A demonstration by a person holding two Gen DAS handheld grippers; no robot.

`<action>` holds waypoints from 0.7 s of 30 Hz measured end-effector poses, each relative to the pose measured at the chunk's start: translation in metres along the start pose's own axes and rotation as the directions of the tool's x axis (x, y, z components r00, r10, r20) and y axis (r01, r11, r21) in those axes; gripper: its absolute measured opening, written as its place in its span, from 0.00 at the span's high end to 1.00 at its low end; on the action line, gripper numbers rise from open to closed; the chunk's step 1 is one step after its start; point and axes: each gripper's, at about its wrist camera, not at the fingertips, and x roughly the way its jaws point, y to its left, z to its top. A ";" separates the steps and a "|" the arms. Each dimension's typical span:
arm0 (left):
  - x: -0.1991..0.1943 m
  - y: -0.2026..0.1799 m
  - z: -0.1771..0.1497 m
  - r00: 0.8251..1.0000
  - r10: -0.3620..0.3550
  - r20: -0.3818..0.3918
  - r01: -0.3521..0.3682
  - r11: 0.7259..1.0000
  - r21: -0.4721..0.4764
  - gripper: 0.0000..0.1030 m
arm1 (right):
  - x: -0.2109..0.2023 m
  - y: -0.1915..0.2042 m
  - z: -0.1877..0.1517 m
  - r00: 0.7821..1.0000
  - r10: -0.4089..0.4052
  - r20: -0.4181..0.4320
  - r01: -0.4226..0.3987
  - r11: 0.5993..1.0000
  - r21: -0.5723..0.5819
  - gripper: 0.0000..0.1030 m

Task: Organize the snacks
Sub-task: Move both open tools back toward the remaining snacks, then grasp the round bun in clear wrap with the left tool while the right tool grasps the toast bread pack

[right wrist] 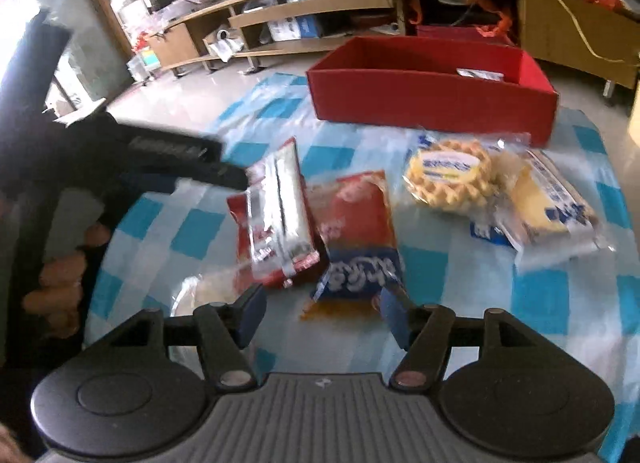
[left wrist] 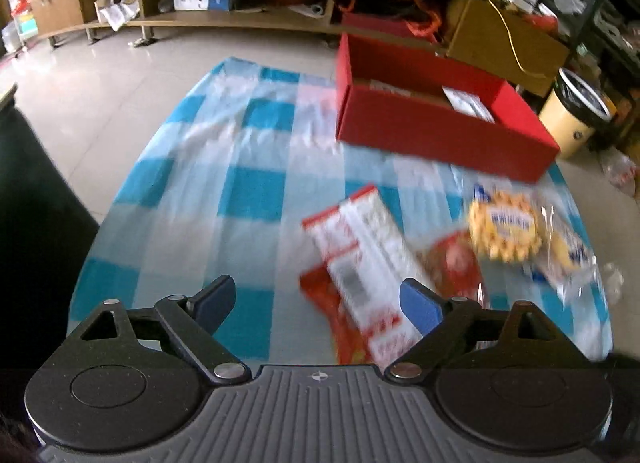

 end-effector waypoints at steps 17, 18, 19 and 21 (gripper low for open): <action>0.011 -0.016 -0.053 0.988 -0.035 -0.153 0.029 0.999 -0.040 0.06 | -0.009 -0.026 -0.005 0.999 -0.040 0.033 0.037 0.996 0.084 0.43; 0.014 -0.021 -0.055 0.988 -0.017 -0.155 0.014 1.000 -0.020 0.06 | -0.009 -0.027 -0.006 0.999 -0.040 0.028 0.038 0.996 0.086 0.42; 0.016 -0.024 -0.056 0.988 0.000 -0.153 0.000 1.000 -0.002 0.06 | -0.009 -0.029 -0.008 0.999 -0.043 0.024 0.041 0.996 0.085 0.42; 0.019 -0.027 -0.059 0.988 0.034 -0.152 -0.031 0.999 0.020 0.09 | -0.010 -0.031 -0.012 0.998 -0.058 0.018 0.056 0.995 0.079 0.42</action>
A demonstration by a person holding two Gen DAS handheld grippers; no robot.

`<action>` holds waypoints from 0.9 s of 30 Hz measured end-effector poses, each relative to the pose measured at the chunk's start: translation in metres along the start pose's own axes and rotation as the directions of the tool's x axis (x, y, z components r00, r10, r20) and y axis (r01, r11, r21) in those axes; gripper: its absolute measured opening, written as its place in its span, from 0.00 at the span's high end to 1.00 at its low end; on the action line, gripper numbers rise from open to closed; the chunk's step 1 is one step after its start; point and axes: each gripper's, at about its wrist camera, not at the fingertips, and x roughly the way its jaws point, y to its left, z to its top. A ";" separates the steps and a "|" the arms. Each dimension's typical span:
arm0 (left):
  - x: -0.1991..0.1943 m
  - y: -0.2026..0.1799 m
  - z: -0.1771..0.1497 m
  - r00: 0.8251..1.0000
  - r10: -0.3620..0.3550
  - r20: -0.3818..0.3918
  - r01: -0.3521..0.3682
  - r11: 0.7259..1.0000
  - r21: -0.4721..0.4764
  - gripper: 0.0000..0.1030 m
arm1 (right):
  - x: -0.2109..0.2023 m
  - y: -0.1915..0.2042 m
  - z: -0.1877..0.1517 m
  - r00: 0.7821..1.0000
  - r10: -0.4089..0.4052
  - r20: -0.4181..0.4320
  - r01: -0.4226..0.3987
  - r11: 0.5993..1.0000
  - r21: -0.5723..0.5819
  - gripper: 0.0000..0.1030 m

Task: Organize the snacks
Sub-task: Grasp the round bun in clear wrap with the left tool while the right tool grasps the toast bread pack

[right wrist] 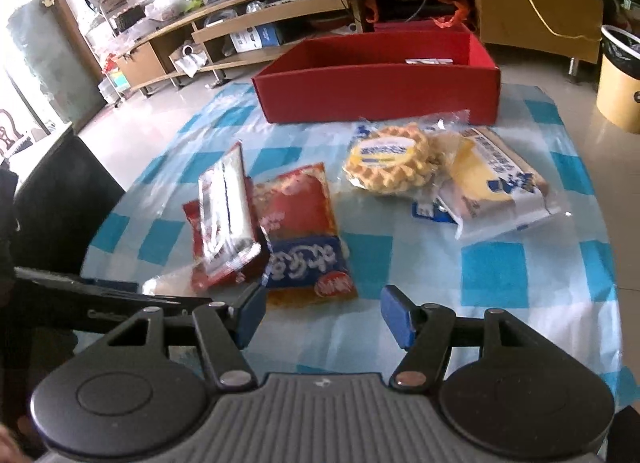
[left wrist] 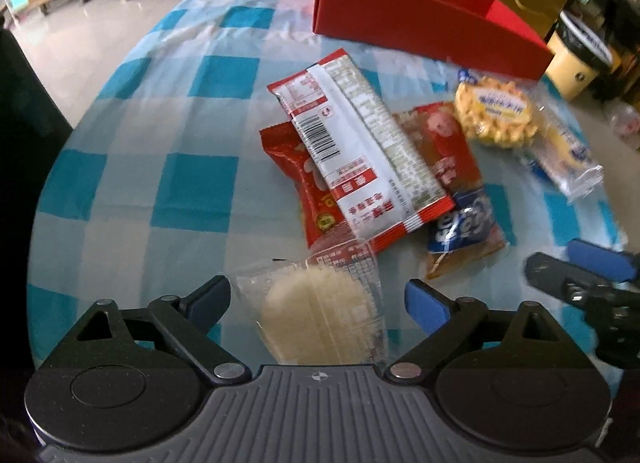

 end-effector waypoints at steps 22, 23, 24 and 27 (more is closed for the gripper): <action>0.003 0.010 -0.002 0.998 -0.055 -0.018 0.056 0.998 0.021 0.37 | 0.022 -0.072 0.079 0.988 -0.154 0.025 0.155 0.985 -0.070 0.40; 0.002 0.009 -0.002 0.998 -0.066 -0.019 0.066 0.997 0.027 0.37 | 0.028 -0.076 0.083 0.989 -0.147 0.002 0.146 0.985 -0.090 0.40; 0.002 0.007 -0.002 0.997 -0.074 -0.021 0.074 0.997 0.032 0.37 | 0.035 -0.080 0.087 0.990 -0.140 -0.018 0.137 0.985 -0.107 0.39; 0.006 0.003 -0.004 0.995 -0.095 -0.039 0.097 0.994 0.045 0.37 | 0.052 -0.090 0.099 0.989 -0.141 -0.055 0.130 0.978 -0.161 0.38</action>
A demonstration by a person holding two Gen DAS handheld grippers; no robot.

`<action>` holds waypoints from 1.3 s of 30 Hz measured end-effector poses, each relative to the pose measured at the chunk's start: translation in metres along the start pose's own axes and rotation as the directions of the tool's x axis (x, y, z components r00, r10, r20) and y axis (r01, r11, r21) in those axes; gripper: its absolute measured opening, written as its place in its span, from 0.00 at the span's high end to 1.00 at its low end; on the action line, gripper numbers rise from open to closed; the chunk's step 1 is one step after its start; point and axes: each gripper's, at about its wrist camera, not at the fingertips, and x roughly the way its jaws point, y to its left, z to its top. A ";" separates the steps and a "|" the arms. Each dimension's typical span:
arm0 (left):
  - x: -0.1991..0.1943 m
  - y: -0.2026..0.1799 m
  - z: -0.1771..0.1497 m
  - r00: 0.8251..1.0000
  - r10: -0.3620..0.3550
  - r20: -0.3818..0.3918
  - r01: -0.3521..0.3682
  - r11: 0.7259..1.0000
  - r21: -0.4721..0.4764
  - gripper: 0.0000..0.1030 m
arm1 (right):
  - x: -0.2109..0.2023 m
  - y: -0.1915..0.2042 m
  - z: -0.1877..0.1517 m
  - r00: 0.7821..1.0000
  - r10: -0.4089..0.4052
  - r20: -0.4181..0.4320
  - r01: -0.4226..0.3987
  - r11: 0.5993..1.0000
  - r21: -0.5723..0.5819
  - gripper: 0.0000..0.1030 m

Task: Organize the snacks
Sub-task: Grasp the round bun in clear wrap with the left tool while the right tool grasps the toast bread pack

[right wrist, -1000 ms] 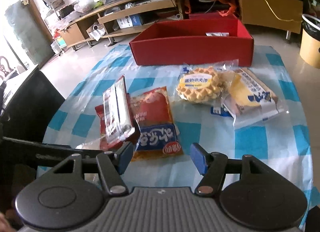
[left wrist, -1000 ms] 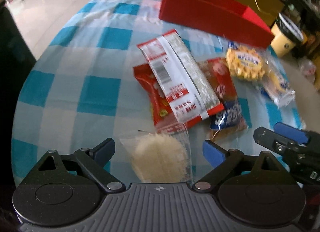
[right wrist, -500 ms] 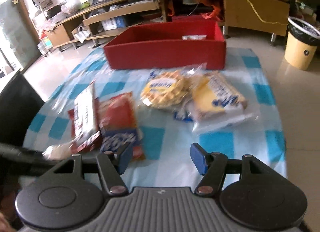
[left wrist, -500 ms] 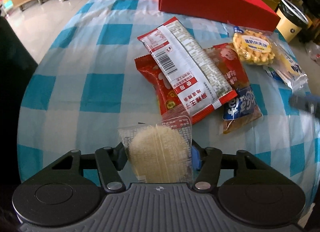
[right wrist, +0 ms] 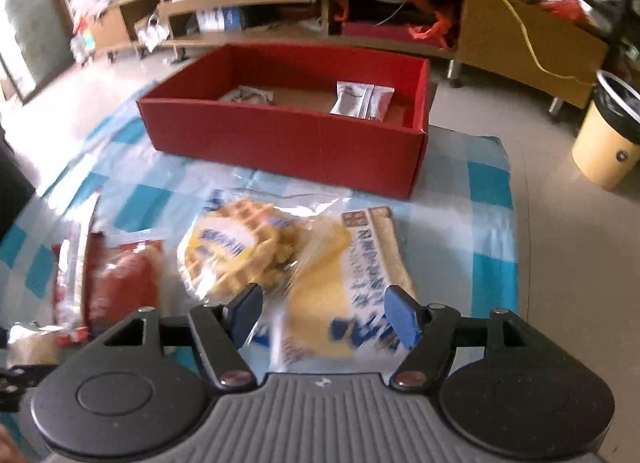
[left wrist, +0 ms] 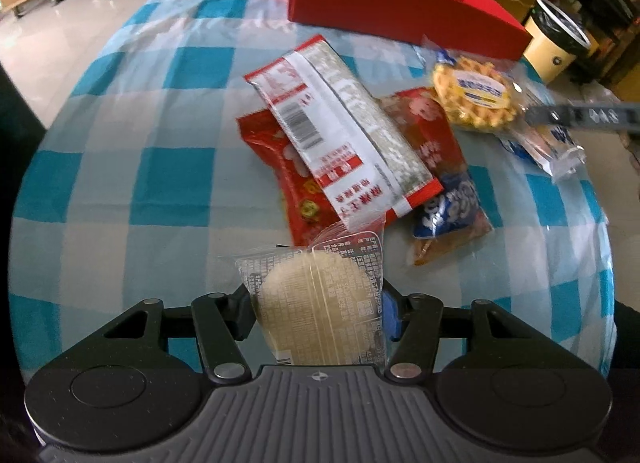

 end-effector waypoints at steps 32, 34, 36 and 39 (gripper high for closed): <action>0.009 -0.013 0.000 1.000 -0.013 -0.006 0.014 0.997 0.077 0.36 | -0.035 0.008 -0.023 0.999 0.026 -0.021 -0.025 0.999 0.039 0.29; 0.008 -0.014 -0.001 1.000 -0.014 -0.006 0.014 0.997 0.080 0.36 | -0.024 0.002 -0.008 0.999 0.040 -0.031 -0.039 0.999 0.032 0.24; 0.009 -0.014 -0.001 1.000 -0.013 -0.006 0.013 0.996 0.084 0.35 | -0.003 -0.001 0.007 0.996 0.050 -0.073 -0.050 0.999 -0.007 0.20; 0.008 -0.014 0.000 1.000 -0.017 -0.008 0.018 0.996 0.085 0.34 | 0.031 -0.005 0.018 0.991 0.029 -0.134 -0.034 0.999 -0.036 0.16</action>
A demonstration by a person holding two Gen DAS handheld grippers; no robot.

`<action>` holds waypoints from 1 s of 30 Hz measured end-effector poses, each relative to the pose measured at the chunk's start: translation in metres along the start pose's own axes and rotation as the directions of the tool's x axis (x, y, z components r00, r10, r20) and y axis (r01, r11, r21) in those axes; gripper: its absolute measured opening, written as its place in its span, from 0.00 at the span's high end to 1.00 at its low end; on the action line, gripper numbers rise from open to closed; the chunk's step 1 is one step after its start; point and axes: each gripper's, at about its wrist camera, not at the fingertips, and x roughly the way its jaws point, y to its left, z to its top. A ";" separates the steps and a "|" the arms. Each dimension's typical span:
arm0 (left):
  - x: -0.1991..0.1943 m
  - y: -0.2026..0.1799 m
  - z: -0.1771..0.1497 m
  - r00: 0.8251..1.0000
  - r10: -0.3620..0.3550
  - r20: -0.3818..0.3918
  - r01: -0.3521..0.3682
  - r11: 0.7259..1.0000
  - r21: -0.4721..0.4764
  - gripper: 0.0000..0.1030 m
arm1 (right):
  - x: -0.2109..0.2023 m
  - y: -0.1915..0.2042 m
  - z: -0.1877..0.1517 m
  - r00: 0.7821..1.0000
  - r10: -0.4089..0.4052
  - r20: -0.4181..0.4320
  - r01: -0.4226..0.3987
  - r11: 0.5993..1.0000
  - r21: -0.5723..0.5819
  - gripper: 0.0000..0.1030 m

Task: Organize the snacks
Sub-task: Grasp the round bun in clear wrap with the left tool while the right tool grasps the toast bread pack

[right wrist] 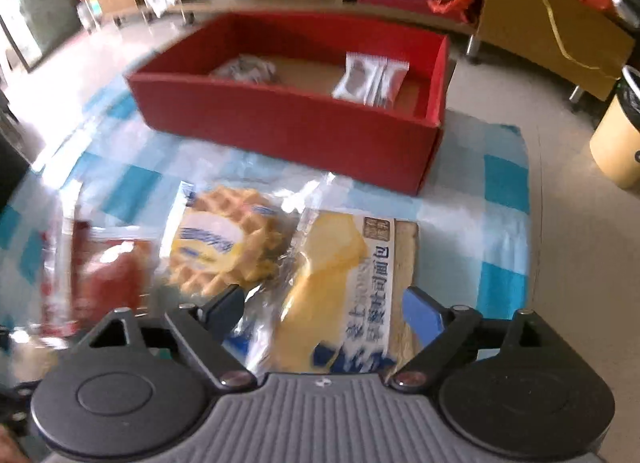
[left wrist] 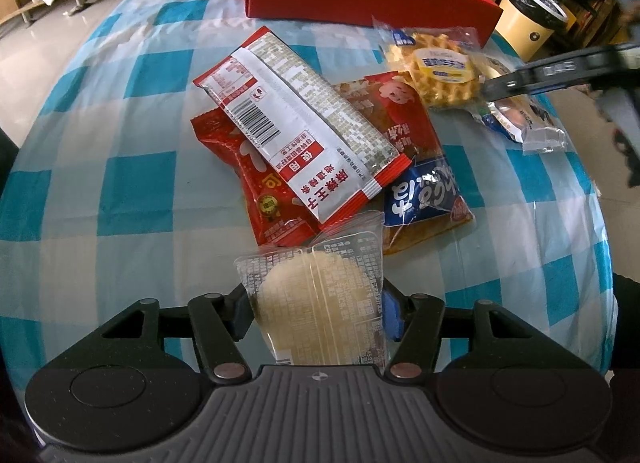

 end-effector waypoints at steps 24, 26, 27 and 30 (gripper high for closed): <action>-0.001 -0.003 -0.001 1.000 0.019 0.004 -0.019 1.000 0.013 0.36 | -0.048 0.002 -0.077 0.996 -0.034 0.081 0.019 0.984 0.180 0.32; -0.002 -0.004 -0.002 1.000 0.029 0.011 -0.029 0.999 0.018 0.36 | -0.061 0.006 -0.093 0.994 -0.033 0.101 0.012 0.980 0.198 0.33; -0.002 -0.004 -0.002 0.999 0.031 0.011 -0.031 0.999 0.022 0.36 | -0.068 0.010 -0.101 0.992 -0.048 0.117 0.025 0.981 0.194 0.33; -0.001 -0.004 -0.004 0.999 0.042 0.012 -0.042 0.999 0.032 0.36 | -0.083 0.018 -0.121 0.987 -0.057 0.152 0.023 0.976 0.215 0.35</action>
